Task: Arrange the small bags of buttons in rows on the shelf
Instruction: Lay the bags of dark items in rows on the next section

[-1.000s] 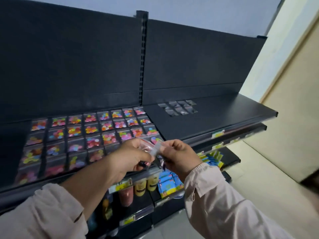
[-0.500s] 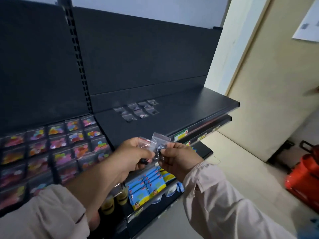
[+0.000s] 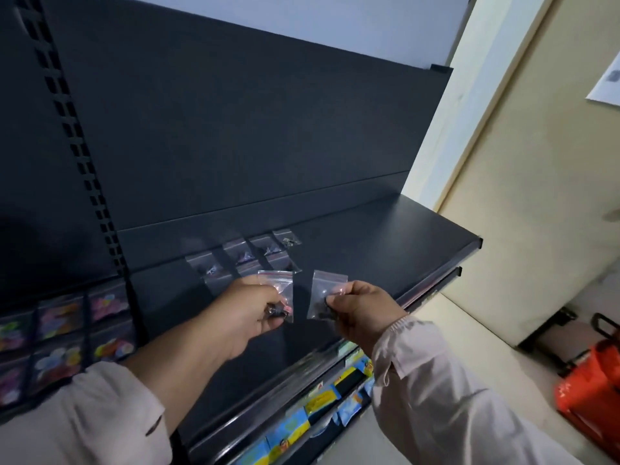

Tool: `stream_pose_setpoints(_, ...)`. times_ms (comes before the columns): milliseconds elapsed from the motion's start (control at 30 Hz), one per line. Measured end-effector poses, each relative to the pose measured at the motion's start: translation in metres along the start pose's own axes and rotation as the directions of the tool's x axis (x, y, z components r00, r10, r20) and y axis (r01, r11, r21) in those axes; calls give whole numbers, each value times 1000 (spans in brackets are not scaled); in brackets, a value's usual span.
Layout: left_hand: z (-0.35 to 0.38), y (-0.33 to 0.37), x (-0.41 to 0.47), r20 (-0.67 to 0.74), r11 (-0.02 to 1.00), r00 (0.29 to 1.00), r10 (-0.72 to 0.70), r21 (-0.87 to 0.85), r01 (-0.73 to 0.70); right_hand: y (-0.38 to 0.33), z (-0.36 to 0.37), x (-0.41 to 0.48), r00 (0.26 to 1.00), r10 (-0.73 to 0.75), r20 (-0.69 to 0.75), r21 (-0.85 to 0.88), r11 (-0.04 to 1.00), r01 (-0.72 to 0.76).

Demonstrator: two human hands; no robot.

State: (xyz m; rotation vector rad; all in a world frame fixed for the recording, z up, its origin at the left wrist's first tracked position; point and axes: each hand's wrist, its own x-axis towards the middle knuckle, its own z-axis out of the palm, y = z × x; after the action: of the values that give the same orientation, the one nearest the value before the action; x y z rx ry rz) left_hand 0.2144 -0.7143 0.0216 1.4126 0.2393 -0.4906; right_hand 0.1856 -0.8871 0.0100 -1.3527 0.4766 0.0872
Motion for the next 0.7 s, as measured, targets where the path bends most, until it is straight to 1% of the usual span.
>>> stream_pose_setpoints(100, -6, 6, 23, -103, 1000, 995, 6, -17, -7, -11, -7, 30, 1000, 18, 7, -59, 998, -18)
stream_pose_setpoints(200, -8, 15, 43, -187, 999, 981, 51, 13, -49, -21, -15, 65, 1000, 15, -6, -110, 994, -16)
stream_pose_setpoints(267, -7, 18, 54, -233, 996, 968, 88, 46, -79, -28, -20, 90, 1000, -16, -14, -202, 979, 13)
stream_pose_setpoints(333, -2, 21, 63, -251, 993, 962, 104, 71, -89, -36, -25, 113, 998, -54, -11, -308, 950, 48)
stream_pose_setpoints(367, 2, 22, 70, -264, 994, 959, 105, 70, -90, -41, -27, 127, 998, -58, 1, -328, 943, 55)
stream_pose_setpoints(467, 15, 26, 90, -334, 995, 938, 96, 28, -92, -53, -32, 169, 998, -36, 55, -351, 935, 53)
stream_pose_setpoints(633, 40, 30, 116, -453, 992, 884, 117, 4, -129, -72, -30, 229, 982, 93, 166, -266, 963, -46)
stream_pose_setpoints(700, 47, 30, 121, -498, 991, 859, 118, 2, -135, -76, -28, 250, 974, 118, 193, -285, 957, -59)
